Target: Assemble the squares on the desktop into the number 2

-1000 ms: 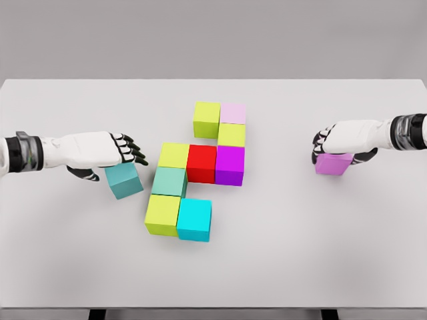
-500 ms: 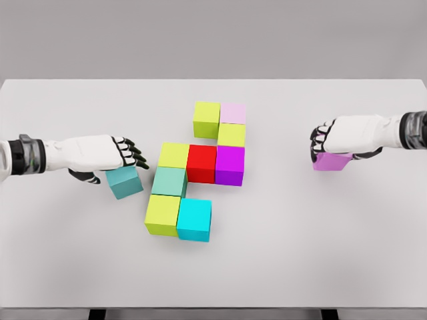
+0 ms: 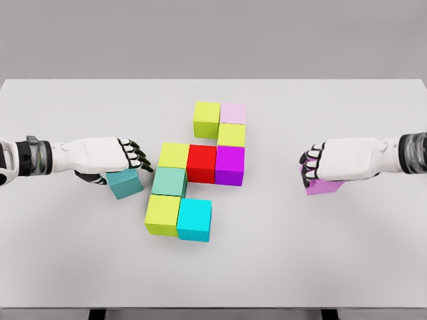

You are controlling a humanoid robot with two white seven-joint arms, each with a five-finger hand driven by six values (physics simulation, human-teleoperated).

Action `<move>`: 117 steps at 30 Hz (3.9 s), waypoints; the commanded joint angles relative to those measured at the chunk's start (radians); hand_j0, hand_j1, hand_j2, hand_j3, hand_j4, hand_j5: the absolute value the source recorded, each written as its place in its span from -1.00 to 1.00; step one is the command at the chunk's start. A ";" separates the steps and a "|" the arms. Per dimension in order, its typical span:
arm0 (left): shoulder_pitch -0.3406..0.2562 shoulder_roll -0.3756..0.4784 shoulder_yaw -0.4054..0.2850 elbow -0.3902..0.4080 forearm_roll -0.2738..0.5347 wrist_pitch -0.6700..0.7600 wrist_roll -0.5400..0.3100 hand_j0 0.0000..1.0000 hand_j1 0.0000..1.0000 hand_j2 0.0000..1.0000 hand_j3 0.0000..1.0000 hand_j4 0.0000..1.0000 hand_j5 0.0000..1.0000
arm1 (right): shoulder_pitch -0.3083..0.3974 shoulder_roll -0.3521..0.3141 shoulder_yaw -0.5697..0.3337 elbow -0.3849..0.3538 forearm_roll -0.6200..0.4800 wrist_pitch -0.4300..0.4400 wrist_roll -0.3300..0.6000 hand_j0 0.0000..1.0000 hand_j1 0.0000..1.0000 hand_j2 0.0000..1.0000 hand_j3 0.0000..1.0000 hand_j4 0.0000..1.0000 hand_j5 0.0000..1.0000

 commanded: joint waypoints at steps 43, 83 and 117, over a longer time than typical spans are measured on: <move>-0.054 -0.017 -0.004 0.084 0.012 0.001 -0.039 0.36 0.36 0.36 0.36 0.36 0.36 | 0.002 0.122 0.110 -0.015 -0.202 0.003 0.000 0.92 0.92 0.92 0.92 0.92 0.92; -0.206 -0.210 -0.002 0.394 0.011 0.001 -0.039 0.37 0.37 0.37 0.37 0.37 0.37 | -0.374 -0.113 0.470 0.021 -0.296 0.003 0.000 0.97 0.97 0.97 0.97 0.97 0.97; -0.272 -0.067 -0.004 0.440 0.064 0.001 -0.037 1.00 1.00 1.00 1.00 1.00 1.00 | -0.367 0.033 0.513 0.116 -0.207 0.003 0.000 0.97 0.97 0.97 0.97 0.97 0.97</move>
